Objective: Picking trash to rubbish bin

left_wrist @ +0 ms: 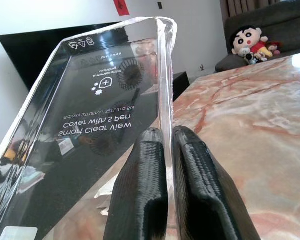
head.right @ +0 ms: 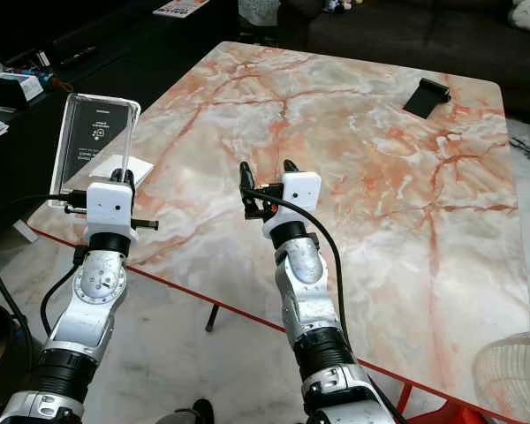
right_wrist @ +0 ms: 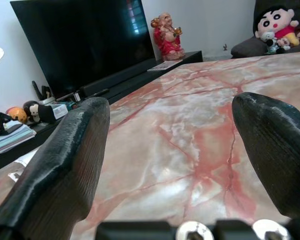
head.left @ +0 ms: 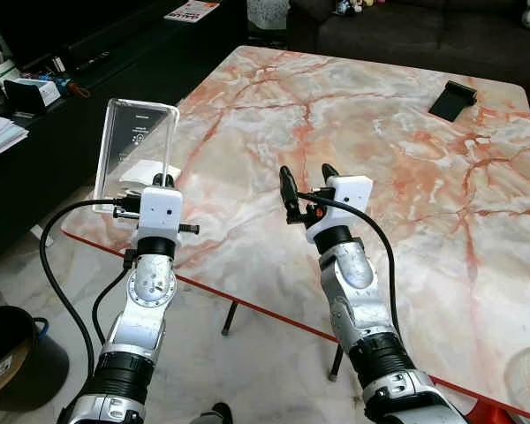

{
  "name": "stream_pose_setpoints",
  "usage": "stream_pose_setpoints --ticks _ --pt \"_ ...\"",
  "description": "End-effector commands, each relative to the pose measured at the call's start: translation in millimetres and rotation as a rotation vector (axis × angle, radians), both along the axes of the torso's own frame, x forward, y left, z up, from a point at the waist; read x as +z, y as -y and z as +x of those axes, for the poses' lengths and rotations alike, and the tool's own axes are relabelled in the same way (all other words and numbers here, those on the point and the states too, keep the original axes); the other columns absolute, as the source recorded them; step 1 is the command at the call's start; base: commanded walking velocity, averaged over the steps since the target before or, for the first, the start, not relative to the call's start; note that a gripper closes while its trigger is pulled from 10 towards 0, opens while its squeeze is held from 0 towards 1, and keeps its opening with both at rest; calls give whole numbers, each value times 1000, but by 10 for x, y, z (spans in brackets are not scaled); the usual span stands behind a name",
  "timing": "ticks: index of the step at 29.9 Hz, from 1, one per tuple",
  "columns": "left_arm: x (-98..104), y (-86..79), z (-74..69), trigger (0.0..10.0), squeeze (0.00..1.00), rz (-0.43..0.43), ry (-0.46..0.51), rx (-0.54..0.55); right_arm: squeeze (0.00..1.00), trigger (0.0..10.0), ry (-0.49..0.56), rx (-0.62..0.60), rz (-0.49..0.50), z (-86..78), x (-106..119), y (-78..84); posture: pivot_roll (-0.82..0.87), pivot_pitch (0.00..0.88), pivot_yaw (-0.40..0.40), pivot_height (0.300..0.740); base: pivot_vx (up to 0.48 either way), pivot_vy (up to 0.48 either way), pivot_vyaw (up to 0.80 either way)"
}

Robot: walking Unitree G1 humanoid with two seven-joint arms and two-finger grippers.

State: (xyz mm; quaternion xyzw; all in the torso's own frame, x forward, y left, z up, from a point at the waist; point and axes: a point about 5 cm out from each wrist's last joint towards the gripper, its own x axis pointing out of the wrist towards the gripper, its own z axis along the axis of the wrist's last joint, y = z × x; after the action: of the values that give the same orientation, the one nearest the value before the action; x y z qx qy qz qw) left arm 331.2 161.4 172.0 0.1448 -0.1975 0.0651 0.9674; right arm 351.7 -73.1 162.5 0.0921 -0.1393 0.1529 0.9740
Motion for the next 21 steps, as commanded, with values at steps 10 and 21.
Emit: stream_pose_setpoints --ticks 10,21 --pt "25 7 -10 10000 0 -5 11 1 0 10000 8 18 8 -15 10 -34 123 145 28 740 -24 0 0" --pt "10 34 1 10000 0 -8 2 -7 0 10000 2 16 4 -15 -9 -22 119 143 26 740 -254 0 0"
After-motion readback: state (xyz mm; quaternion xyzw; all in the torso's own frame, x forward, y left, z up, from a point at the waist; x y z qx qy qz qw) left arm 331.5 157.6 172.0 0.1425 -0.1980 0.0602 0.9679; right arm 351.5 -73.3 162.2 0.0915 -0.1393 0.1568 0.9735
